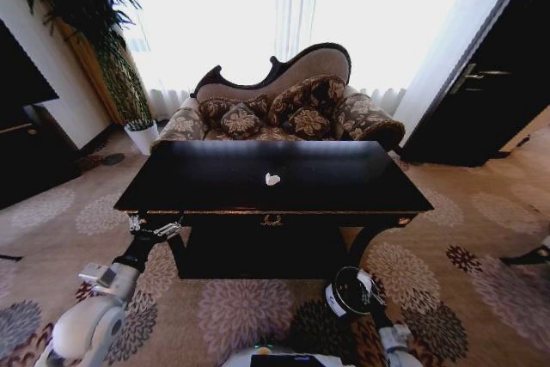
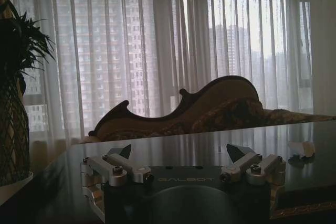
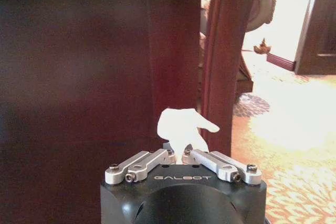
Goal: Move to the front of the table and place the trash on the table into the trash bin.
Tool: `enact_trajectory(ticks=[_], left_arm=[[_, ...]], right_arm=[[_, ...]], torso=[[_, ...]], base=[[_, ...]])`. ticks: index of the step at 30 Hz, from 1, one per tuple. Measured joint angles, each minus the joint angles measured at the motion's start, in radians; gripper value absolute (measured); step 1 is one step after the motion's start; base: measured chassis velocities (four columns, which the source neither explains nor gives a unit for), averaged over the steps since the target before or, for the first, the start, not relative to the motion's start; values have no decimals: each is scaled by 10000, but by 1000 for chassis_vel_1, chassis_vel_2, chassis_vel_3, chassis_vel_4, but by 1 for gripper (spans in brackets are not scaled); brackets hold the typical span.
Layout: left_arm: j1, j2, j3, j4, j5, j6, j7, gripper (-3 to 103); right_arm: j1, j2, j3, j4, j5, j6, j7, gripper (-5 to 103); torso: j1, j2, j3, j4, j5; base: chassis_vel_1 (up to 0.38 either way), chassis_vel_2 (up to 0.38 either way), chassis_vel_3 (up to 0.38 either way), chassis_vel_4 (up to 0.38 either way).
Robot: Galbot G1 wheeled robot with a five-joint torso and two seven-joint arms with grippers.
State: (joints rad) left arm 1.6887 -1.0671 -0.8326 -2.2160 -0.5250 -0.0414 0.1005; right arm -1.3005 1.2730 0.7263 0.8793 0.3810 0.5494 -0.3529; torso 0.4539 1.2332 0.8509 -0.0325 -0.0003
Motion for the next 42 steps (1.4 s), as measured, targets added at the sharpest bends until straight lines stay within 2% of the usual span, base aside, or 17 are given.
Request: enact_trajectory(ticks=[6,8,11,16,20,26,27,28,30,33,36,37,39,41,42], left_arm=[[0,0,0,0,0,0,0,100],[0,0,0,0,0,0,0,100],[0,0,0,0,0,0,0,100],[0,0,0,0,0,0,0,100],[0,0,0,0,0,0,0,100],[0,0,0,0,0,0,0,100],[0,0,0,0,0,0,0,100],[0,0,0,0,0,0,0,100],[0,0,0,0,0,0,0,100],[0,0,0,0,0,0,0,100],[0,0,0,0,0,0,0,100],[0,0,0,0,0,0,0,100],[1,0,0,0,0,0,0,100],[0,0,0,0,0,0,0,100],[0,0,0,0,0,0,0,100]], right_arm=[[1143,-218,-145,-1602,-924,-48,337,1],[1317,-244,-221,-1780,-937,-173,435,1],[1923,-249,-654,-2344,-462,-1039,855,1],[2748,-232,-767,-3397,-596,-1545,1185,1],[3052,-258,-807,-3882,-725,-1664,1261,1],[3346,-267,-777,-4251,-1035,-1737,1281,1],[3350,-268,-770,-4280,-1062,-1759,1271,-2],[3351,-267,-768,-4295,-1072,-1769,1265,2],[3357,-268,-765,-4320,-1075,-1780,1263,2],[3364,-270,-763,-4337,-1043,-1841,1249,18],[3363,-271,-765,-4340,-1006,-1856,1241,23],[3362,-271,-765,-4340,-985,-1863,1233,33],[3362,-270,-765,-4340,-974,-1865,1228,33],[3361,-264,-765,-4339,-960,-1869,1222,44],[3362,-262,-765,-4338,-959,-1870,1220,44]], torso=[[0,0,0,-1,1],[0,0,0,0,-1],[1,0,1,-1,5],[1,0,1,3,1],[2,0,1,-2,1],[1,0,0,1,0],[1,-1,0,0,0],[1,0,1,-1,1],[1,0,1,-1,1],[0,0,0,0,1],[1,0,0,0,0],[1,0,0,0,0],[1,0,0,0,0],[1,0,0,0,1],[0,0,0,-1,1]], base=[[0,0,0,0],[0,0,0,0],[0,0,0,0],[0,0,0,0],[0,0,0,0],[0,0,0,0],[0,0,0,0],[0,0,0,0],[0,0,0,0],[0,0,0,0],[0,0,0,0],[0,0,0,0],[0,0,0,0],[0,0,0,0],[0,0,0,0]])
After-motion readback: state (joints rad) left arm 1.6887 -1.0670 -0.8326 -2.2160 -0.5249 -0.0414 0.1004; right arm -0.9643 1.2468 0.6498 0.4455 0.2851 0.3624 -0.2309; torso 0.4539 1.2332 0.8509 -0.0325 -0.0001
